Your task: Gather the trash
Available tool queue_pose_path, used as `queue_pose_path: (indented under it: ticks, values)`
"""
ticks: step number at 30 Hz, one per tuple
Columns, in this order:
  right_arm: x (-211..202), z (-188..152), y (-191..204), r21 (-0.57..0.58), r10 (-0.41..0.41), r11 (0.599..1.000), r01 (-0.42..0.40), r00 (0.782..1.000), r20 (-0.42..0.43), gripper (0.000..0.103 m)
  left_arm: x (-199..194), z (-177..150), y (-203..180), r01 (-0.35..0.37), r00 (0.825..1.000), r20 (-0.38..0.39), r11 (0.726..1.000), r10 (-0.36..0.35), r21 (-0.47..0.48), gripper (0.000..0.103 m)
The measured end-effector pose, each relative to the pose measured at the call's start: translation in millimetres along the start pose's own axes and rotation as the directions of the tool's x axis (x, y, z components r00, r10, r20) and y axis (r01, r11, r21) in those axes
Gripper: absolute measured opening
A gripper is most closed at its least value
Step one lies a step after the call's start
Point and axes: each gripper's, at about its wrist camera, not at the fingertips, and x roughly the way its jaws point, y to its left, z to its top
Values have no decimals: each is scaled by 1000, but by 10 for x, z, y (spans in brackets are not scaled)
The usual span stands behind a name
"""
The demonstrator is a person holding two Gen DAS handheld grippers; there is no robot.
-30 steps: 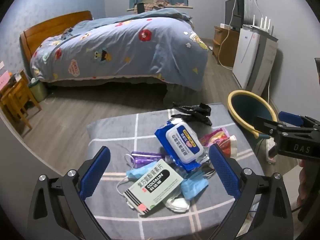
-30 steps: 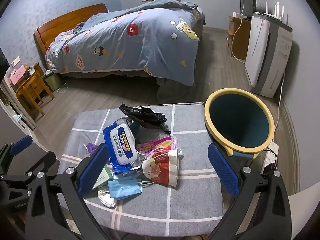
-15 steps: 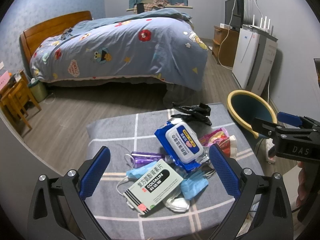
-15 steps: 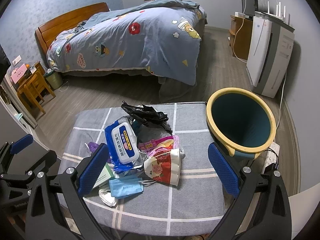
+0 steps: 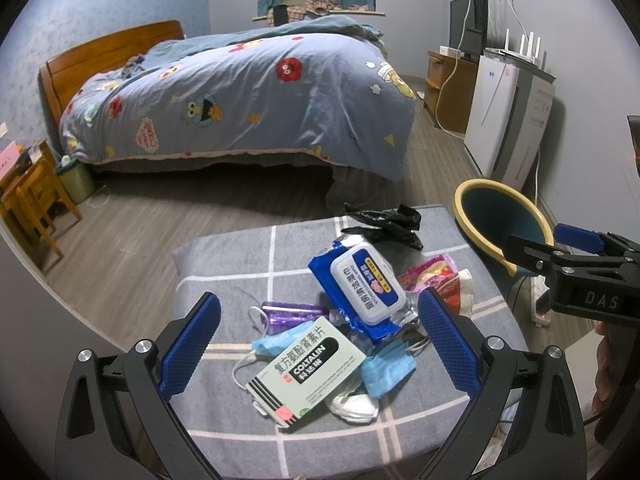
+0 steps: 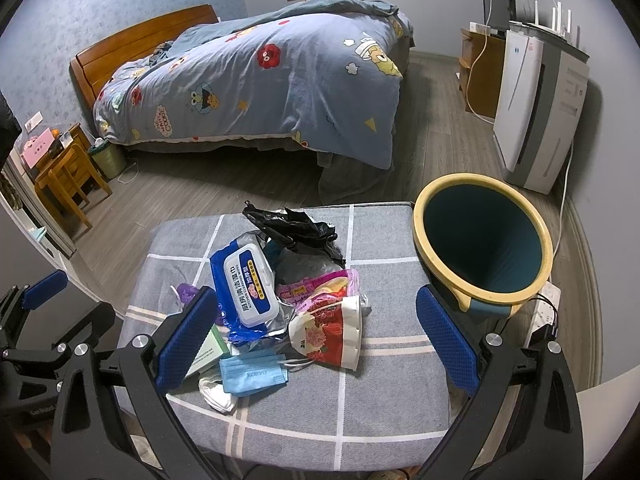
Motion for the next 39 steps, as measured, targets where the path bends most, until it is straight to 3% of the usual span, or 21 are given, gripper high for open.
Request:
queue_pose_path:
  ticks: [39]
  values:
    - [27,-40,33,-1,4,1000,-4,1000,-9,97,2,1,2,-1,1000,-1,1000,1,-1,98]
